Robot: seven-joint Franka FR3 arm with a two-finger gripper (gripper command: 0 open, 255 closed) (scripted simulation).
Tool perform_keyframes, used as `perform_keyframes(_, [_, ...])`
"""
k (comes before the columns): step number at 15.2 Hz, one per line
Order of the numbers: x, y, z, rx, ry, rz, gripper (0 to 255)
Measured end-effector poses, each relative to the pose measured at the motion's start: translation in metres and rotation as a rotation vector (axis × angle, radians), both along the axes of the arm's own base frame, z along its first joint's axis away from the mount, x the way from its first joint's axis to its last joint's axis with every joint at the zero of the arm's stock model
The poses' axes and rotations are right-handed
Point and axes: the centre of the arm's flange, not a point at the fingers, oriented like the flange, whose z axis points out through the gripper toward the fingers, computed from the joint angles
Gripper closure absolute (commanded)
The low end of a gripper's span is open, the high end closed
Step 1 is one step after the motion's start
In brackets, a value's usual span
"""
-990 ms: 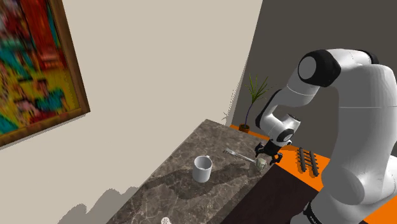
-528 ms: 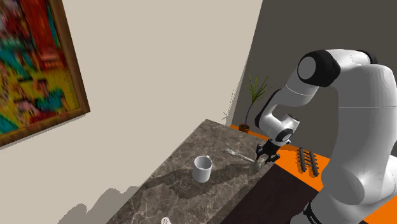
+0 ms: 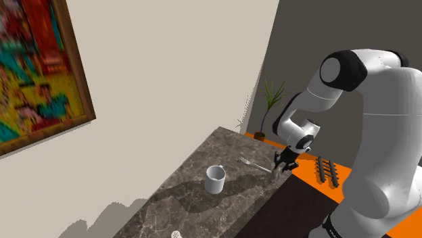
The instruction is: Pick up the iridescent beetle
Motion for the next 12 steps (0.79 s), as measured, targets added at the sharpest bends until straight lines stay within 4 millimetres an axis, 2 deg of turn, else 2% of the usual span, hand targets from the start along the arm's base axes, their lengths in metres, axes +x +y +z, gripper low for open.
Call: perform_keyframes(12, [-0.003,0.0,0.06,0.001,0.004,-0.002,255])
